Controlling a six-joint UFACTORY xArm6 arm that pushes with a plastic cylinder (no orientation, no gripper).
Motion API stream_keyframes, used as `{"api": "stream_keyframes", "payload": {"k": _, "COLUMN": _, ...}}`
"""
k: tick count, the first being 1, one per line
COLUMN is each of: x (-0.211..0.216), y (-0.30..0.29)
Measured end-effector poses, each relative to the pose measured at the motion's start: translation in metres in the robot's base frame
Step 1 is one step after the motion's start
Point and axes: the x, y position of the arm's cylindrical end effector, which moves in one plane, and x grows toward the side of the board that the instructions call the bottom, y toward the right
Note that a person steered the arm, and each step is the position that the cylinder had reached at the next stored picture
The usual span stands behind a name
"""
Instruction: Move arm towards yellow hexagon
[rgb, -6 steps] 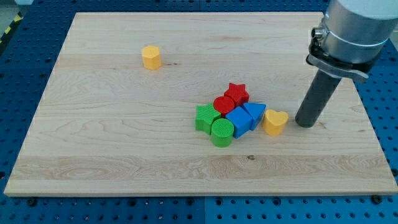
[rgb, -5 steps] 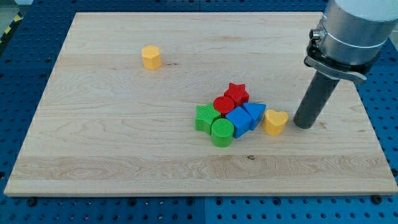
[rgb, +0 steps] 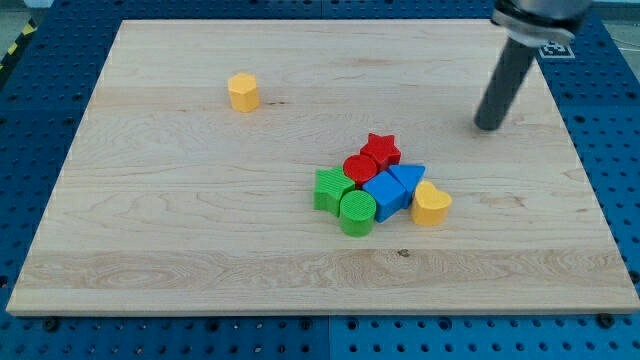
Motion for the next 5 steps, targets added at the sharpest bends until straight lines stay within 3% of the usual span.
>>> {"api": "stream_keyframes", "payload": {"k": 2, "x": -0.069, "y": -0.117}}
{"api": "stream_keyframes", "payload": {"k": 4, "x": -0.072, "y": -0.124}}
{"api": "stream_keyframes", "payload": {"k": 5, "x": -0.086, "y": -0.179}}
